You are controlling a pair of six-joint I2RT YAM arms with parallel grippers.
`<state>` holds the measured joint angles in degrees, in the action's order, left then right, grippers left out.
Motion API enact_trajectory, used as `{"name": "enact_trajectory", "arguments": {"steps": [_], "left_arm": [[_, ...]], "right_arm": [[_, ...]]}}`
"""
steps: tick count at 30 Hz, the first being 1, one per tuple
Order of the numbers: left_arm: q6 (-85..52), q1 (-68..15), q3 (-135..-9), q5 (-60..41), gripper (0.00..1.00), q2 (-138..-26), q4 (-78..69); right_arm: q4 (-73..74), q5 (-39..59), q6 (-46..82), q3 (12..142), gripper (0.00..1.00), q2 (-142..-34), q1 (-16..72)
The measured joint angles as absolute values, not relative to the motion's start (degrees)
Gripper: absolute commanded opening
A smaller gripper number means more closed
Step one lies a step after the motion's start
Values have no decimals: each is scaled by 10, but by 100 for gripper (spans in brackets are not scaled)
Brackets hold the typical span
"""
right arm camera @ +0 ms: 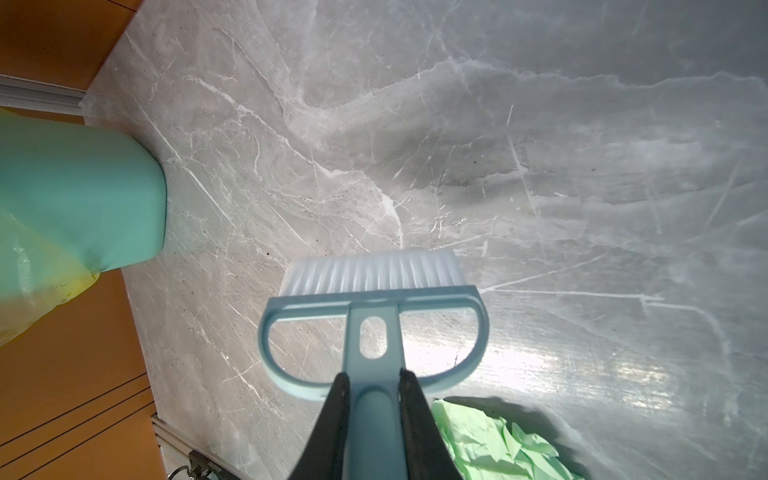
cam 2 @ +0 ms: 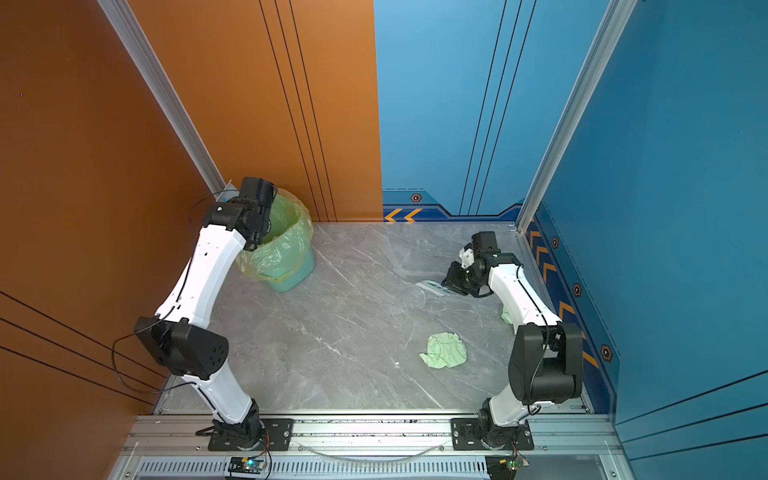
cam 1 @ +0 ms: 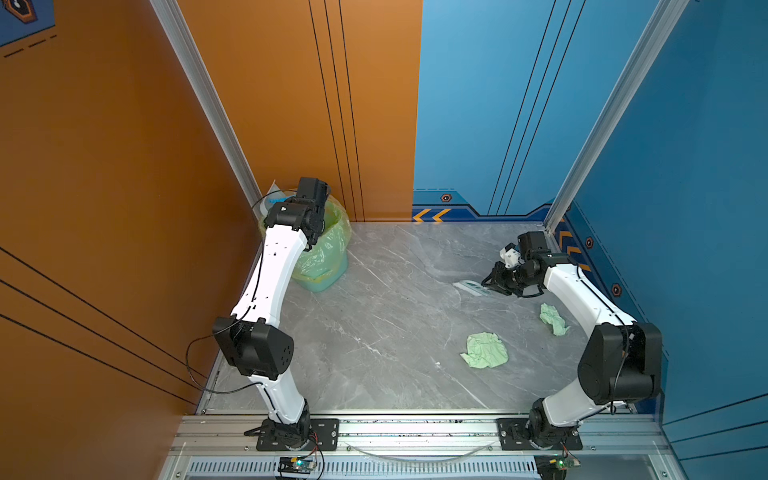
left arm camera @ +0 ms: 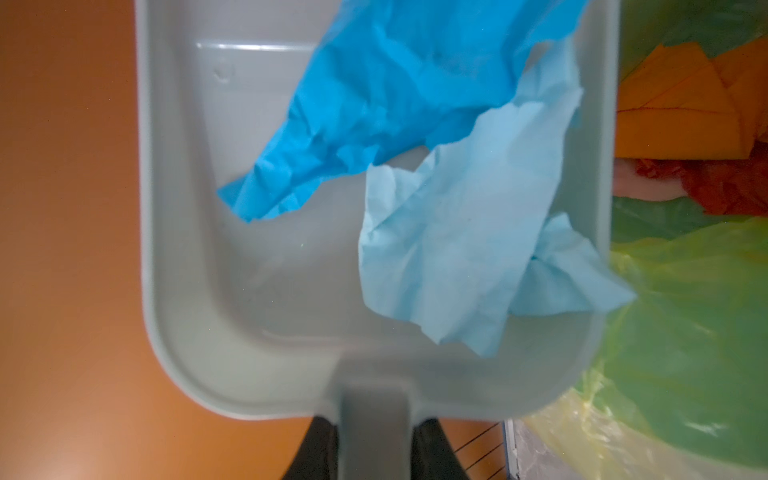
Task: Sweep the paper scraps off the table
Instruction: 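Tip the dustpan over the bin opening with the left gripper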
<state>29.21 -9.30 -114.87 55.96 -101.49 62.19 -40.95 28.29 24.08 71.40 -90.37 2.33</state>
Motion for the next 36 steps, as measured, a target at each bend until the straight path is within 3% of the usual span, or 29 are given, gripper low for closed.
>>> {"name": "enact_trajectory", "arguments": {"steps": [36], "left_arm": [[424,-124,-1174,632,0,-1059,622]], "right_arm": [[-383,317,240,675,0,-903,22]]}}
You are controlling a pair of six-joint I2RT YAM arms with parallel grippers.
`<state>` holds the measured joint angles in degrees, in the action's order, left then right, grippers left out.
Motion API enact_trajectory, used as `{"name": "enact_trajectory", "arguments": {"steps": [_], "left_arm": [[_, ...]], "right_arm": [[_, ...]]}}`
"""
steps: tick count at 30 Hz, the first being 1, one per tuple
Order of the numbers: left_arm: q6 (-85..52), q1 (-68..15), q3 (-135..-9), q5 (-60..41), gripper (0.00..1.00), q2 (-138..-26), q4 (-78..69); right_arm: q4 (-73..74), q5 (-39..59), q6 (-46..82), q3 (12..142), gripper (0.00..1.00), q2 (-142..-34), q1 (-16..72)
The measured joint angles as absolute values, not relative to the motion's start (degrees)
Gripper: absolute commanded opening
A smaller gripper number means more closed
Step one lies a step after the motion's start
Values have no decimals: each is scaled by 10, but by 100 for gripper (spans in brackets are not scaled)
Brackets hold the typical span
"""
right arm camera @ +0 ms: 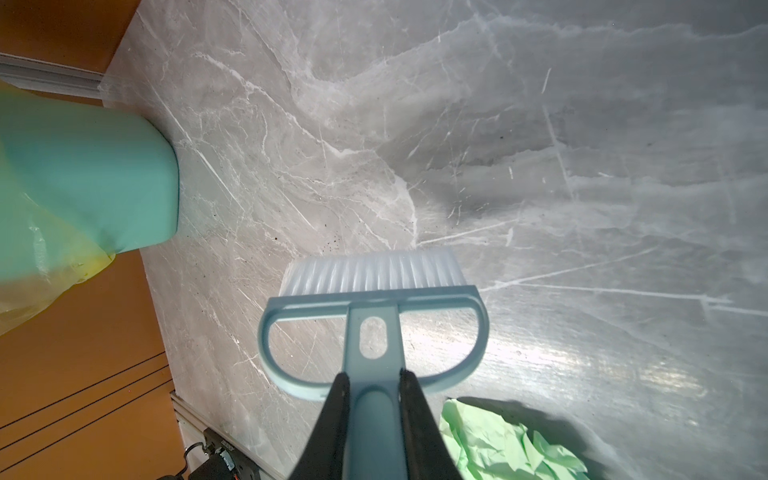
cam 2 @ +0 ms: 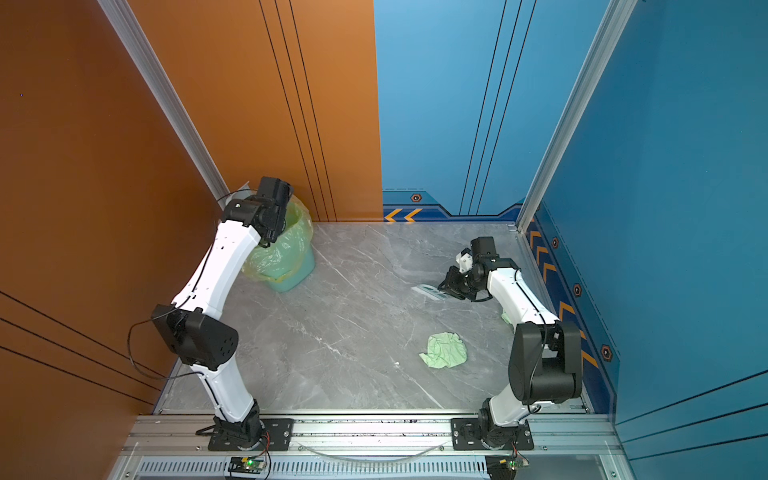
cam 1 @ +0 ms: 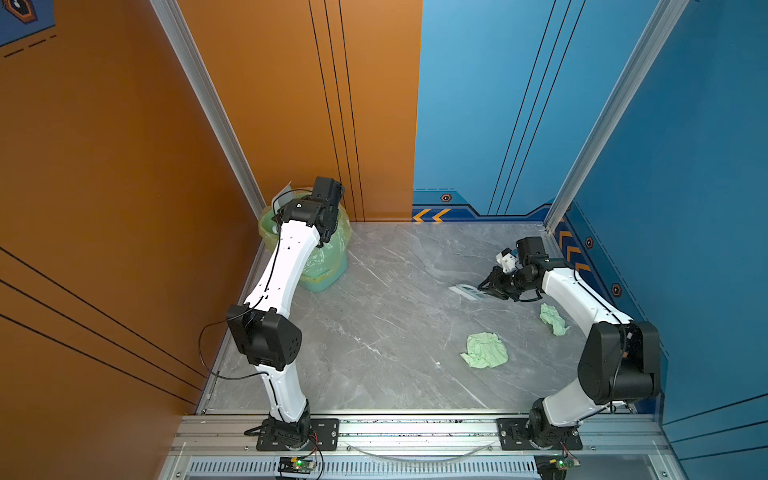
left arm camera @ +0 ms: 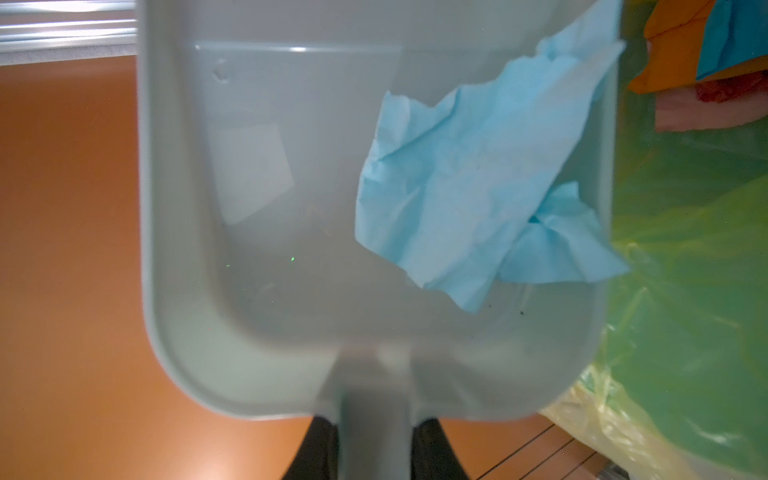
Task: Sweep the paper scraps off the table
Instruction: 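Tip the dustpan over the bin opening with the left gripper, then carry the dustpan to the green scrap while the right gripper positions the brush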
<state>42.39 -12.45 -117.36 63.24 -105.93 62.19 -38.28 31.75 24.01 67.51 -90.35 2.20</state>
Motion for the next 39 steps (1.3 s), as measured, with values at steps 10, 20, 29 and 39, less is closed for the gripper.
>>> {"name": "enact_trajectory", "arguments": {"steps": [10,20,29,39], "left_arm": [[459,-117,-1164,632,0,-1059,622],[488,-112,-1162,632,0,-1059,622],[502,-112,-1162,632,0,-1059,622],[493,-111,-1178,625,0,-1059,622]], "right_arm": [[-383,318,240,671,0,-903,22],[-382,318,240,669,0,-903,19],[-382,319,240,669,0,-903,19],[-382,328,240,669,0,-903,18]]}}
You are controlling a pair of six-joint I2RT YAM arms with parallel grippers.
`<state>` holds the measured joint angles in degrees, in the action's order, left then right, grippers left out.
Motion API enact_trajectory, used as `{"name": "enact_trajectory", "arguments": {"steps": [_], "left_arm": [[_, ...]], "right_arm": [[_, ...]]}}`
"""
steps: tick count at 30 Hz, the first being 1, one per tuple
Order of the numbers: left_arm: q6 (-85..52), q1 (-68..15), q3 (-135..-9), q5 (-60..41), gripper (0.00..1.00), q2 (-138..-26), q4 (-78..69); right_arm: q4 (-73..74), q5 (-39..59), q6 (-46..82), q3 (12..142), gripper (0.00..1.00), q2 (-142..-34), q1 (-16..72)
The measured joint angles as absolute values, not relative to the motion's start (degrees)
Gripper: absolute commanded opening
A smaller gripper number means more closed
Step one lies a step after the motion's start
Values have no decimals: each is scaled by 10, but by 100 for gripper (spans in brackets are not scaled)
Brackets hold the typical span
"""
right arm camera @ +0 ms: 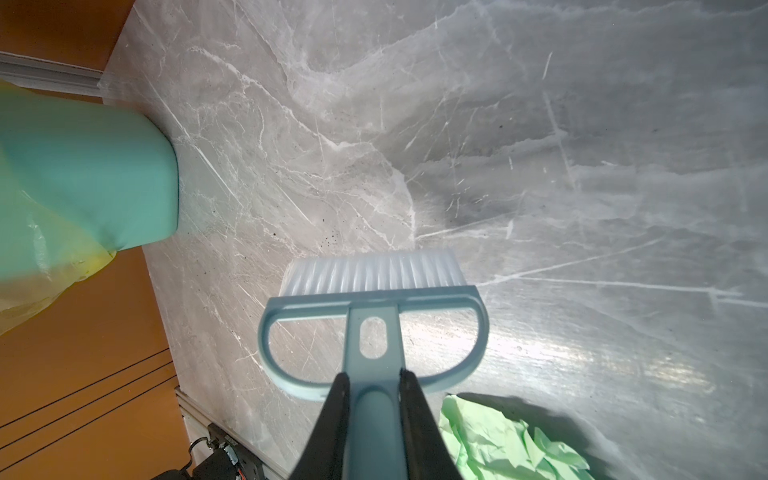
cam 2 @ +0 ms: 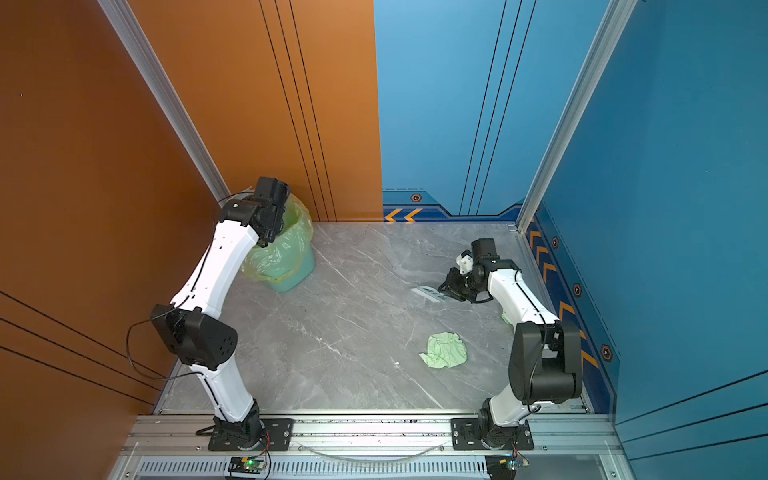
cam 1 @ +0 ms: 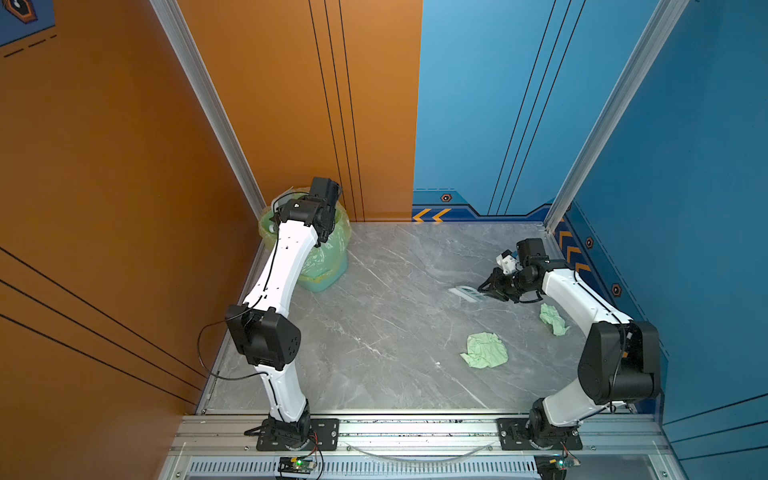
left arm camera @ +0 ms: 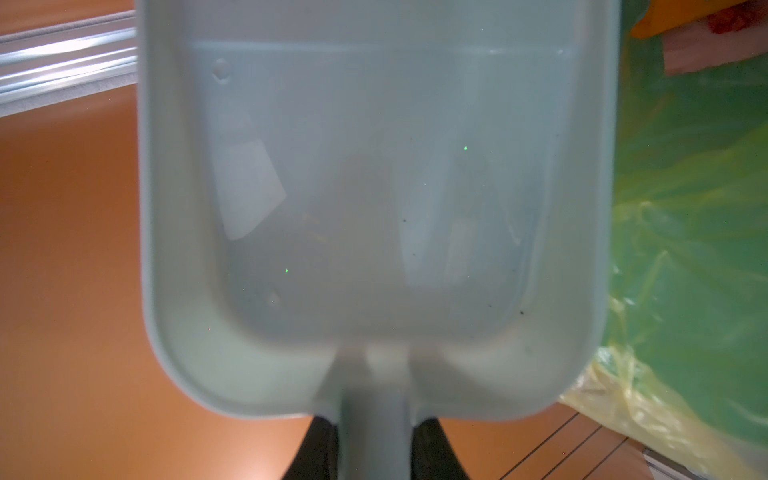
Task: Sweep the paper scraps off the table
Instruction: 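Carry the dustpan to the green scrap while the right gripper positions the brush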
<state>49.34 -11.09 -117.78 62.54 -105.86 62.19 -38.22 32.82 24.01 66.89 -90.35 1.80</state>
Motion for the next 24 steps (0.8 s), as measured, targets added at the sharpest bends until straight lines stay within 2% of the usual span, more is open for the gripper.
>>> {"name": "enact_trajectory", "arguments": {"steps": [12,24], "left_arm": [[455,-107,-1191,571,0,-1025,622],[353,-104,-1171,400,0,-928,622]], "right_arm": [[-379,328,240,662,0,-903,14],[-381,328,238,659,0,-877,12]]}}
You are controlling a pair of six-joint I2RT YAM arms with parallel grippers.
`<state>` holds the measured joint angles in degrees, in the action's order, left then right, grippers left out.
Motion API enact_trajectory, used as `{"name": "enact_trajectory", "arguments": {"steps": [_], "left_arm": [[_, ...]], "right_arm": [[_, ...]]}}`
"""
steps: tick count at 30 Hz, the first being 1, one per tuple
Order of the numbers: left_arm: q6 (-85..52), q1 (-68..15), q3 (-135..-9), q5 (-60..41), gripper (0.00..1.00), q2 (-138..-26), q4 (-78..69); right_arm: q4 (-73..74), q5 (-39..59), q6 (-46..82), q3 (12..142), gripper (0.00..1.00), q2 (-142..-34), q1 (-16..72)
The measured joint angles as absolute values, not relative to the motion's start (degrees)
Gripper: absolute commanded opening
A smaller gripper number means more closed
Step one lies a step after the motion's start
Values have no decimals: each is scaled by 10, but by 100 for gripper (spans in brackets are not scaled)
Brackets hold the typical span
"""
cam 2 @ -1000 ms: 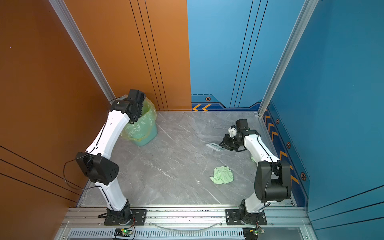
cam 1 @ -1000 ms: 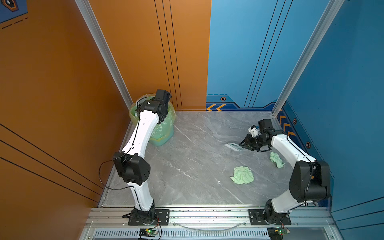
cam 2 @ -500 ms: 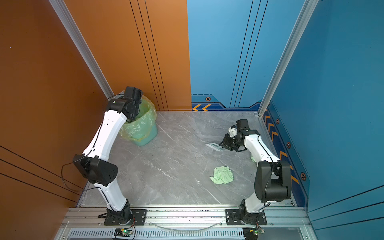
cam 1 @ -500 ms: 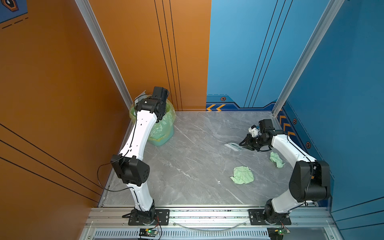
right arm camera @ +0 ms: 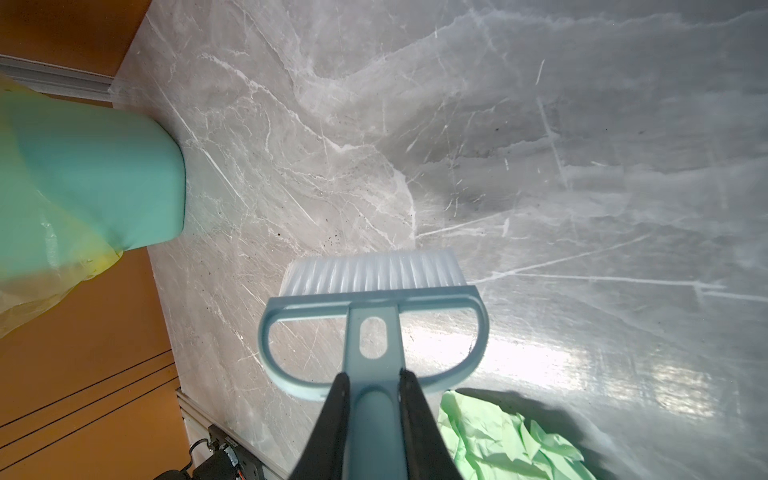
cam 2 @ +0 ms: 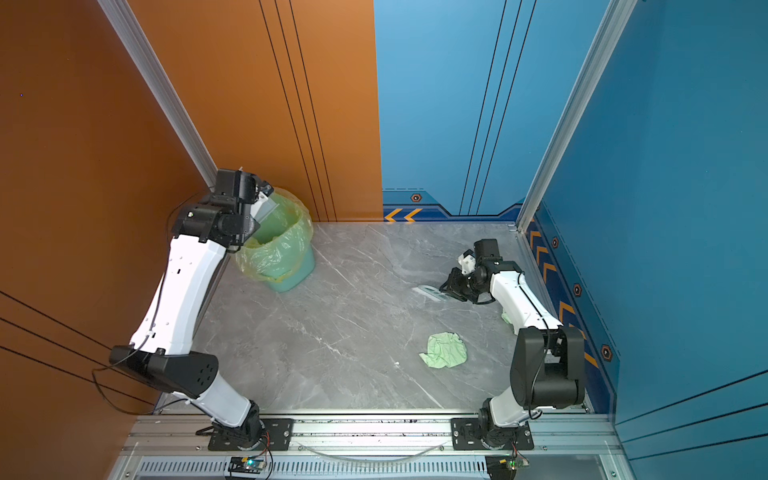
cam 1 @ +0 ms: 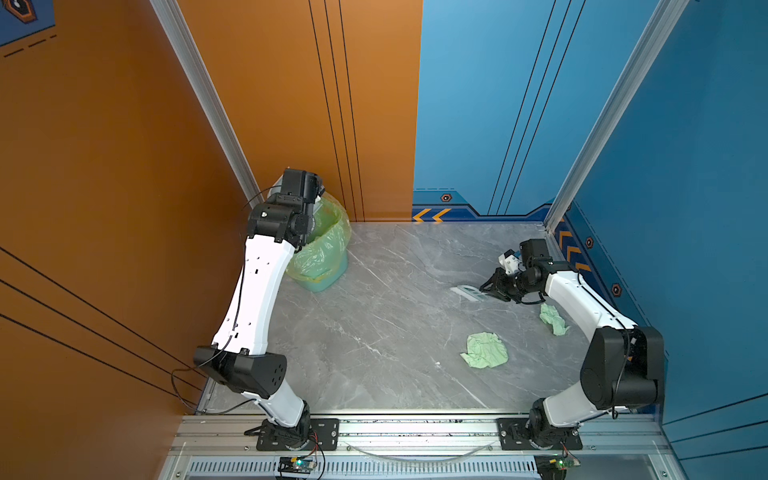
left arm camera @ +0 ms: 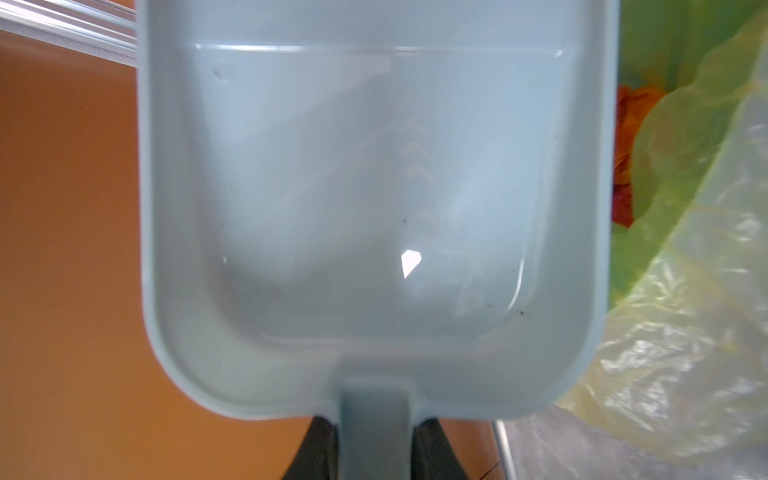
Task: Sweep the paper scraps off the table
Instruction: 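Carry the dustpan to the green scrap while the right gripper positions the brush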
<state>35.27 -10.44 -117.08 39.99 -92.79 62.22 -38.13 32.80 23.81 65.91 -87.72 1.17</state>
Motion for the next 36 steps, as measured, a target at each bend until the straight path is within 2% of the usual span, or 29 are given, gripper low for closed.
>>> {"name": "enact_trajectory", "arguments": {"steps": [11,20,30,36], "left_arm": [[230,-97,-1125,227,0,-902,623],[106,-115,-1082,97,0,-871,619],[23,-233,-987,37,0,-853,568],[-9,-270,-927,25,0,-855,530]], "right_arm": [[-427,294,224,659,0,-836,11],[-524,233,218,665,0,-775,21],[-713,133,224,688,0,-684,123],[-784,82,246,684,0,-676,190]]}}
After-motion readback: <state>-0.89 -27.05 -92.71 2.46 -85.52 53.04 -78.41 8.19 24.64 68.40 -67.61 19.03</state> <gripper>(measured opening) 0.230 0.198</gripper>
